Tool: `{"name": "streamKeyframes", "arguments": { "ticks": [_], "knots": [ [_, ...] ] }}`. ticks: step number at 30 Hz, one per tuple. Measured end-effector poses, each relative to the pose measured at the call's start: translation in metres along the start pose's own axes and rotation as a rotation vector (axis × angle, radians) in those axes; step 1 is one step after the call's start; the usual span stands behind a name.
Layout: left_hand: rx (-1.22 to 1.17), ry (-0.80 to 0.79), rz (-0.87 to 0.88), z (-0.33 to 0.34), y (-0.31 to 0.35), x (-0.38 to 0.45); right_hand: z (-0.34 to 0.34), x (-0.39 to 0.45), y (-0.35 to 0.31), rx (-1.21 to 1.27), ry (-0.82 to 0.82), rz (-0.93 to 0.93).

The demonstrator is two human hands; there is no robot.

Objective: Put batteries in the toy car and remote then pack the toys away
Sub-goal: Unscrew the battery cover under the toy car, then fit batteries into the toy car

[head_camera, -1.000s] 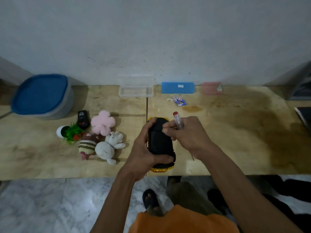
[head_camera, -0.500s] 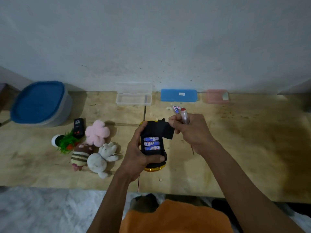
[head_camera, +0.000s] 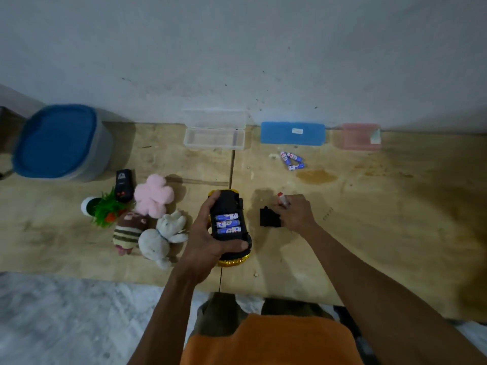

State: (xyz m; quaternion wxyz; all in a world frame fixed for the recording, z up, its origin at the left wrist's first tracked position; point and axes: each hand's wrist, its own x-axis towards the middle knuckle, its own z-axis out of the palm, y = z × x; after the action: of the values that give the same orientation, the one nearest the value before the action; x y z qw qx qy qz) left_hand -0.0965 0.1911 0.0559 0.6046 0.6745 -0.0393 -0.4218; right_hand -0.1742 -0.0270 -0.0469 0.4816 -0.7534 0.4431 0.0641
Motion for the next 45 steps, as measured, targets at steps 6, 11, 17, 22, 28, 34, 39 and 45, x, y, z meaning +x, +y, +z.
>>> {"name": "streamKeyframes", "arguments": {
  "ticks": [6, 11, 17, 22, 28, 34, 39, 45],
  "knots": [
    [0.014, -0.049, 0.000, -0.001, 0.007, 0.015, 0.010, 0.007, 0.005, -0.037, 0.023, -0.010],
    [0.016, -0.089, 0.005, -0.002, 0.013, 0.024, 0.011, 0.005, 0.011, -0.053, 0.108, -0.024],
    [0.021, -0.156, 0.014, 0.010, 0.023, 0.032, -0.012, -0.002, 0.028, 0.018, 0.303, 0.116],
    [0.023, -0.185, 0.012, 0.026, 0.028, 0.032, -0.021, -0.009, 0.042, -0.030, 0.390, 0.113],
    [0.048, -0.200, 0.015, 0.031, 0.027, 0.027, -0.017, -0.010, 0.044, 0.008, 0.414, 0.150],
    [0.036, -0.198, 0.049, 0.033, 0.031, 0.022, -0.032, -0.022, 0.020, -0.047, 0.336, 0.127],
    [0.050, -0.191, 0.127, 0.038, 0.041, 0.018, -0.059, -0.082, -0.056, 0.220, 0.350, -0.191],
    [0.056, -0.184, 0.234, 0.056, 0.052, 0.010, -0.055, -0.123, -0.093, 0.124, 0.237, -0.302]
  ]
}}
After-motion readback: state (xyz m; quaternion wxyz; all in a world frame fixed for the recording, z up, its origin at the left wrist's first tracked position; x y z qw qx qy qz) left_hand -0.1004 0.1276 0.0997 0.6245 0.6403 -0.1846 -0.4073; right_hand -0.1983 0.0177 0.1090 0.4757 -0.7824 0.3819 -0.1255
